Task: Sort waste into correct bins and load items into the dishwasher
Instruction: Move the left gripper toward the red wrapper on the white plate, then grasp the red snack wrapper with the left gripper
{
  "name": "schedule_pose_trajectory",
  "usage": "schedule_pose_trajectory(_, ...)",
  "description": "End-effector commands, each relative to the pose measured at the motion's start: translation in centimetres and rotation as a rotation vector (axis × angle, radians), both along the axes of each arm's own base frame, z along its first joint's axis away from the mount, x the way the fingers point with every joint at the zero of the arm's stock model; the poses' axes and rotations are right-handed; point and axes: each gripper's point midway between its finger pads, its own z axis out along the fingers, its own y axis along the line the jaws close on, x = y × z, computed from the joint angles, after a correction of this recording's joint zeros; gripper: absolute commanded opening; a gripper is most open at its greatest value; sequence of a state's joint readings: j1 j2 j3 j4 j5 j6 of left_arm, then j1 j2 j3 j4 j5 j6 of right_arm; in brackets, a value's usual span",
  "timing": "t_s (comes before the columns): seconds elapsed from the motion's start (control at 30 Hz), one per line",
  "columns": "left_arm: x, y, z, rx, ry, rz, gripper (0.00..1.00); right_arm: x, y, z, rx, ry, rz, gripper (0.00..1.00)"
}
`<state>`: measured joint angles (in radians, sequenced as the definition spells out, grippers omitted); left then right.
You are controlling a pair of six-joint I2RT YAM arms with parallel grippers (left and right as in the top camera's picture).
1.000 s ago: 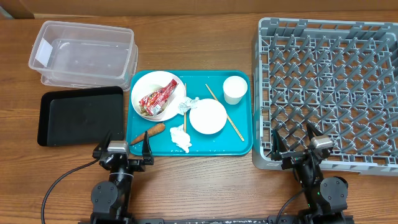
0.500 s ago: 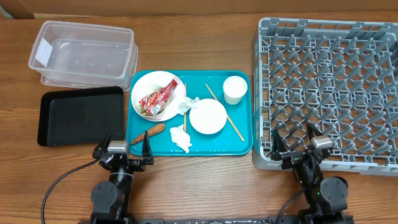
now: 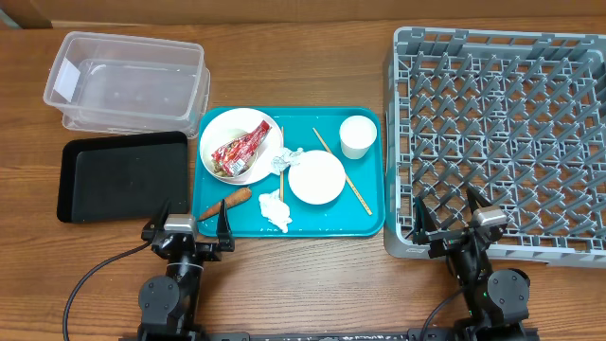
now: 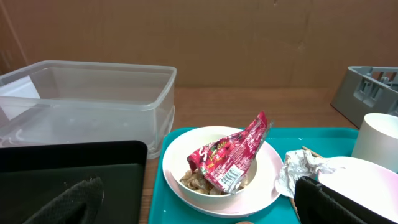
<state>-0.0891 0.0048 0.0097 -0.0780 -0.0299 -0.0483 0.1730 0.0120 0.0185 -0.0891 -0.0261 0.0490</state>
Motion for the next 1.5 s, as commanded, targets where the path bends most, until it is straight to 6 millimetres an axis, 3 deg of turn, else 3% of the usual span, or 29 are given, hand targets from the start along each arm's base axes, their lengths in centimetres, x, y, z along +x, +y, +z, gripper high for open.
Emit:
schedule_pose_trajectory(0.0, 0.0, -0.3, -0.2, 0.011, 0.001, -0.023, 1.0, 0.0, 0.2, -0.1, 0.008, -0.003, 0.01, 1.0)
schedule_pose_trajectory(0.27, -0.5, -0.7, 0.1, -0.046, 0.053, -0.039, 1.0, -0.4, -0.2, 0.4, 0.002, 0.046, -0.011, 1.0)
schedule_pose_trajectory(0.63, -1.0, -0.6, 4.0, -0.054, 0.214, -0.031, 1.0, -0.7, -0.6, 4.5, 0.008, 0.222, -0.035, 1.0)
schedule_pose_trajectory(0.97, 2.4, -1.6, 7.9, -0.028, 0.522, -0.063, 1.0, 0.5, -0.3, 6.1, -0.045, 0.494, -0.038, 1.0)
schedule_pose_trajectory(1.13, 2.7, -1.8, 8.4, -0.009, 0.752, -0.071, 1.0, 0.9, -0.1, 5.7, -0.061, 0.584, -0.033, 1.0)
schedule_pose_trajectory(1.27, 3.8, -1.9, 8.0, -0.008, 0.814, -0.071, 1.0, 1.0, -0.1, 5.6, -0.062, 0.587, -0.033, 1.0)
schedule_pose_trajectory(1.47, 8.3, -2.4, 7.5, -0.011, 0.757, -0.077, 1.0, 1.1, 0.0, 5.7, -0.061, 0.582, -0.033, 1.0)
